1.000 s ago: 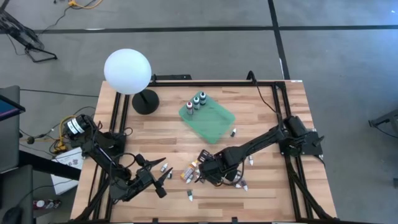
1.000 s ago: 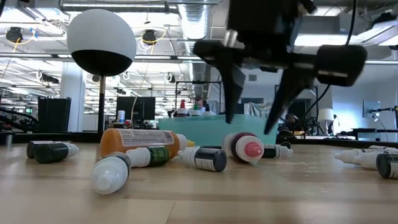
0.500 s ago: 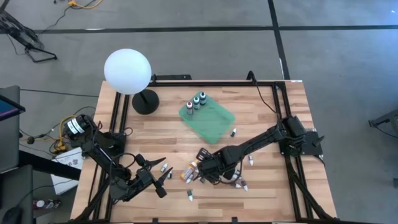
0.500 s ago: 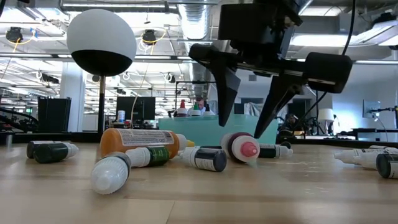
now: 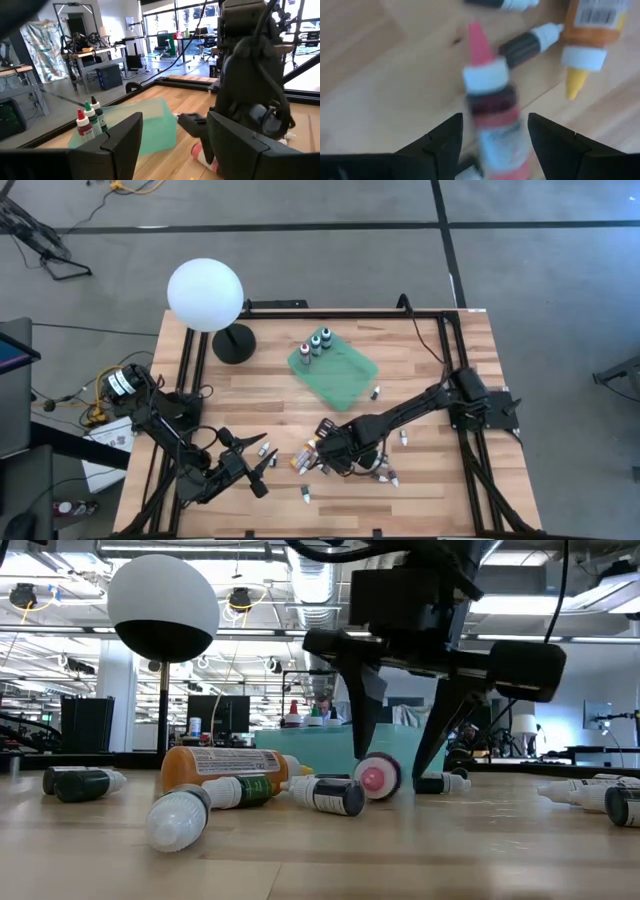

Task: Pick & Place food coloring
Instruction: Put the large pink food coloring bottle into the green bin

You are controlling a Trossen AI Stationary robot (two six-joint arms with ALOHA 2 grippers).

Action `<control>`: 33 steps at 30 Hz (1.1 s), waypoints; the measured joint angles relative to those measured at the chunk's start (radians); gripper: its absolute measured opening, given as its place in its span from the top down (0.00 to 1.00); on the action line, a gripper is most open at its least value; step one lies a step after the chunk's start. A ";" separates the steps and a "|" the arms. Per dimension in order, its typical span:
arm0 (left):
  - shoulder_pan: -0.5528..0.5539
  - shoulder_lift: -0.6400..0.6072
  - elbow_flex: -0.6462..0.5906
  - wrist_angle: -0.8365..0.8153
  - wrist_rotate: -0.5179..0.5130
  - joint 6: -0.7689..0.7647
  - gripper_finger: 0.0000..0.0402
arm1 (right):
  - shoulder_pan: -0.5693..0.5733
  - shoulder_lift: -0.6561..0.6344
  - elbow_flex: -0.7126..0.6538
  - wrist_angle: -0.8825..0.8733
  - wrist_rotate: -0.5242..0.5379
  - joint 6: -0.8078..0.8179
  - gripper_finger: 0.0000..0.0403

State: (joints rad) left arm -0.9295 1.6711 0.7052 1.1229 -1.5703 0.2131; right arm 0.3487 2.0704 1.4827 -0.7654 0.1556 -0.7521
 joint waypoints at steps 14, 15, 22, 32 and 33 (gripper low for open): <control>0.000 0.000 0.000 -0.013 0.000 -0.006 0.46 | -0.004 0.036 0.001 -0.043 0.012 0.150 0.50; 0.000 0.000 0.000 -0.012 0.000 -0.006 0.46 | -0.004 0.036 0.003 -0.050 0.009 0.163 0.51; 0.000 0.000 0.000 -0.011 -0.001 -0.010 0.46 | -0.004 0.036 0.044 -0.148 0.000 0.319 0.56; 0.000 0.000 0.000 -0.011 0.000 -0.018 0.46 | -0.004 0.036 0.074 -0.230 -0.134 0.543 0.58; 0.000 0.000 0.000 -0.011 0.000 -0.018 0.46 | -0.004 0.036 0.074 -0.235 -0.145 0.566 0.58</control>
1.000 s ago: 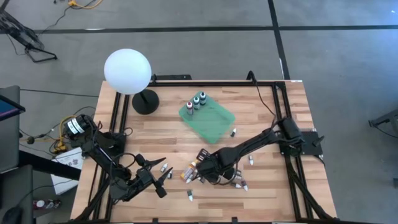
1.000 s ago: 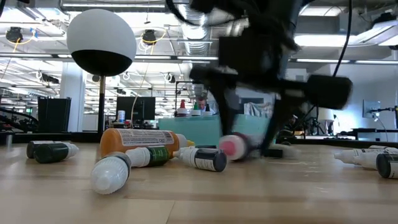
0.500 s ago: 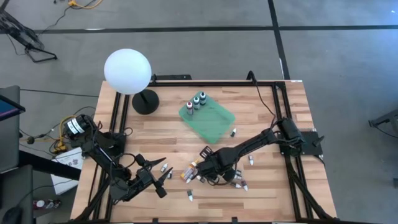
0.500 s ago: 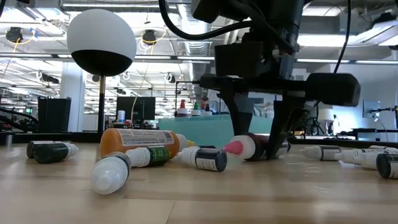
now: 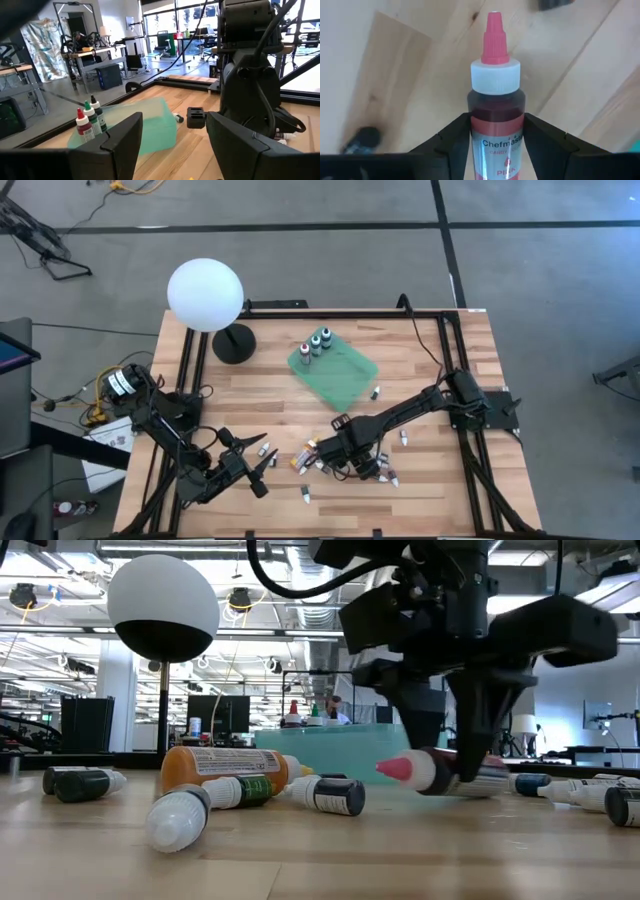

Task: Pick & Place food coloring
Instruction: Put the large pink food coloring bottle into the green bin

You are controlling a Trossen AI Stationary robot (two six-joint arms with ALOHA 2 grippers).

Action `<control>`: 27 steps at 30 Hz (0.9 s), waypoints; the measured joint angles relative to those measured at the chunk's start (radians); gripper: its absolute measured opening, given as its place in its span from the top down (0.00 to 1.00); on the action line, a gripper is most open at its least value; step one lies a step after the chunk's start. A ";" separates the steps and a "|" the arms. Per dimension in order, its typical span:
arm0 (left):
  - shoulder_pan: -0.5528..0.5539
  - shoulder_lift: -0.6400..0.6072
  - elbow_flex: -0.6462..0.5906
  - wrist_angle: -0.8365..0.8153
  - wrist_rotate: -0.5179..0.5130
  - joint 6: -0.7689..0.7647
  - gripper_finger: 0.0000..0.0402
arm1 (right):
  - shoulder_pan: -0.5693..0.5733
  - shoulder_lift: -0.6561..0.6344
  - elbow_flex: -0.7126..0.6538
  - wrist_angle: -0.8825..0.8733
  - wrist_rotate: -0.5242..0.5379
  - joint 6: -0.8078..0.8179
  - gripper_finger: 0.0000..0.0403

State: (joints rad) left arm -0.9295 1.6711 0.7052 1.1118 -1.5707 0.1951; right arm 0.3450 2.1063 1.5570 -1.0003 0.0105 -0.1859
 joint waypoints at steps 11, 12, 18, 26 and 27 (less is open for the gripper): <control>0.000 0.000 0.000 0.000 0.001 -0.009 0.46 | -0.013 0.000 0.000 -0.018 -0.092 0.240 0.52; 0.000 0.000 0.000 0.000 0.001 -0.009 0.46 | -0.014 0.000 0.000 -0.018 -0.092 0.241 0.51; 0.000 0.000 0.000 0.000 0.001 -0.009 0.46 | -0.014 0.000 0.000 -0.017 -0.092 0.187 0.48; 0.000 0.000 0.000 0.000 0.001 -0.009 0.46 | -0.014 0.000 0.000 -0.011 -0.090 0.126 0.43; 0.000 0.000 0.000 0.000 0.001 -0.009 0.46 | -0.014 0.000 0.000 -0.007 -0.090 0.125 0.42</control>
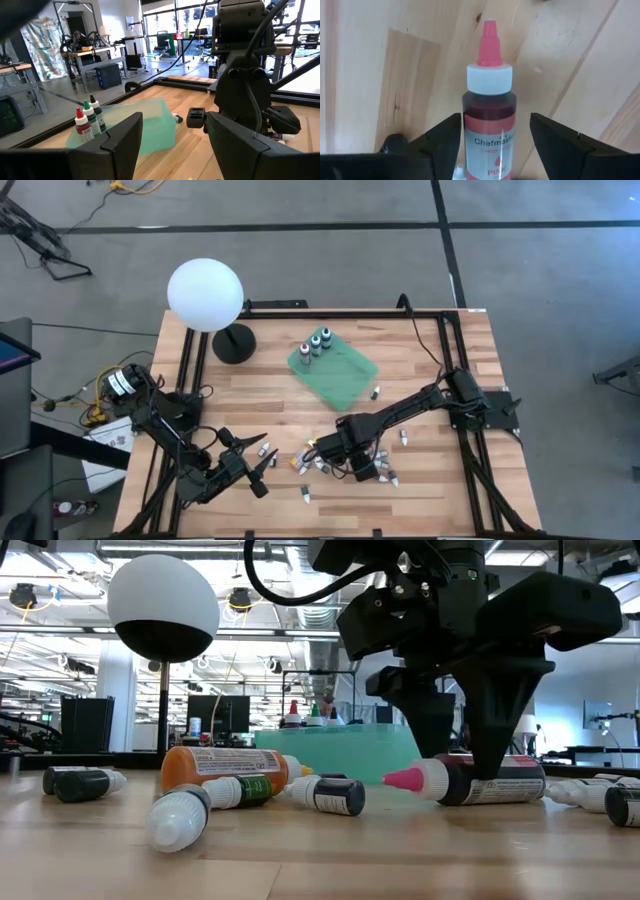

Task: Pick & Place food coloring
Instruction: Put the large pink food coloring bottle into the green bin

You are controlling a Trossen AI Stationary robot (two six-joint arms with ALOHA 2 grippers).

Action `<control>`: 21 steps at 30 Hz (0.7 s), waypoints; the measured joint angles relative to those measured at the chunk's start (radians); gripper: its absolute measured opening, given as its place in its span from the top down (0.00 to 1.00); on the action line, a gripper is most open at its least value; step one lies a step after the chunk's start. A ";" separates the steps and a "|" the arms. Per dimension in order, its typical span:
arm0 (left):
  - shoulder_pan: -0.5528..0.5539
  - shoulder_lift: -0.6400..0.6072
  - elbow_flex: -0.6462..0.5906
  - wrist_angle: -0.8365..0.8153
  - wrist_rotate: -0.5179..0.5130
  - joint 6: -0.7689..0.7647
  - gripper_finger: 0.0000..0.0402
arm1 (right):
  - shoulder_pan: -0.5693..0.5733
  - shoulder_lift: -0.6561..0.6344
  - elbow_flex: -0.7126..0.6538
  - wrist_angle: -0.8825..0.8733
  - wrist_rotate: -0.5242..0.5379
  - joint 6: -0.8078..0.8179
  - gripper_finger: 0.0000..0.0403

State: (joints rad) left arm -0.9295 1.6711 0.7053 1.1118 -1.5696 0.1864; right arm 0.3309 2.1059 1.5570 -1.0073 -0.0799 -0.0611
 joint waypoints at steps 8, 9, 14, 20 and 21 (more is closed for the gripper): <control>0.000 0.000 0.000 0.000 0.000 0.000 0.46 | 0.000 0.000 0.000 0.068 0.000 -0.076 0.39; 0.000 0.000 0.000 0.000 0.000 0.000 0.46 | 0.000 0.000 0.000 0.073 0.001 -0.090 0.39; 0.000 0.000 0.000 0.000 0.000 0.000 0.46 | 0.002 0.000 0.000 0.096 0.002 -0.136 0.39; 0.000 0.000 0.000 0.000 0.000 0.000 0.46 | 0.003 0.000 0.000 0.168 0.002 -0.158 0.39; 0.000 0.000 0.000 0.000 0.000 0.000 0.46 | 0.003 0.000 0.000 0.170 0.002 -0.157 0.39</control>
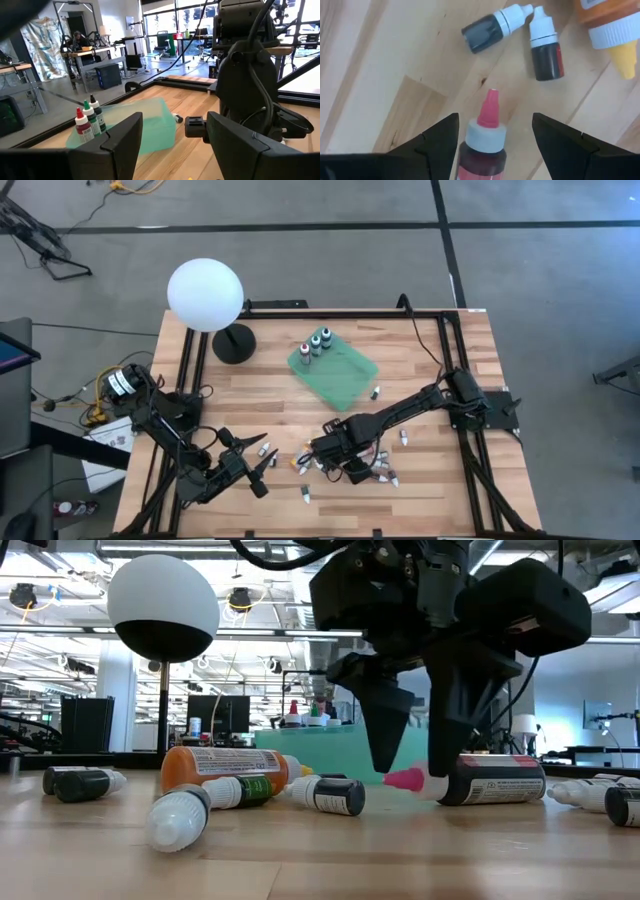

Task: Pick & Place food coloring
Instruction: Put the large pink food coloring bottle into the green bin

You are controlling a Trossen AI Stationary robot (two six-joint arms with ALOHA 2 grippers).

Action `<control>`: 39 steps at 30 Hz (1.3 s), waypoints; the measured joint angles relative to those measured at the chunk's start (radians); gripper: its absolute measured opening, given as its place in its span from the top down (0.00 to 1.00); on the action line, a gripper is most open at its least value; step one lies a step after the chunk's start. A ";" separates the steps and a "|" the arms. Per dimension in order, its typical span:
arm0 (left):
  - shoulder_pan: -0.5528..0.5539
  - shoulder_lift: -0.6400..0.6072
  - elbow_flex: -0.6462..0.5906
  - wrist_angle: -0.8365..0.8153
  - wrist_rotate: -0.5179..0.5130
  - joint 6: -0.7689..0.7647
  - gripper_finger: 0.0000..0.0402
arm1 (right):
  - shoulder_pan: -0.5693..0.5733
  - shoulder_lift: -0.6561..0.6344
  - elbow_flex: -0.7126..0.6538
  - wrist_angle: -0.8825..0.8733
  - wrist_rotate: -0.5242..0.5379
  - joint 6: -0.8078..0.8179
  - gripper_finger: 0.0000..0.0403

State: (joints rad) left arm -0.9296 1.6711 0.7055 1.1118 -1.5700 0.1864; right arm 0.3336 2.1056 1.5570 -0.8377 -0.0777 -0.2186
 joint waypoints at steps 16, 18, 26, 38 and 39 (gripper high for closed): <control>0.000 0.000 0.000 0.000 0.000 0.000 0.46 | 0.000 0.010 -0.040 0.008 0.001 0.008 0.52; 0.000 0.000 0.000 0.000 0.000 0.000 0.46 | 0.000 0.010 -0.040 0.006 0.001 0.008 0.56; 0.000 0.000 0.000 0.000 0.000 0.000 0.46 | -0.005 0.010 -0.040 -0.088 0.031 0.030 0.70; 0.000 0.000 0.000 0.000 0.000 0.000 0.46 | -0.016 0.010 -0.040 -0.123 0.026 0.088 0.55; 0.000 0.000 0.000 0.000 0.000 -0.001 0.46 | -0.016 0.010 -0.040 -0.123 0.026 0.088 0.53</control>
State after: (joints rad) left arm -0.9295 1.6711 0.7055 1.1118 -1.5697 0.1852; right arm 0.3172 2.1151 1.5169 -0.9607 -0.0513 -0.1307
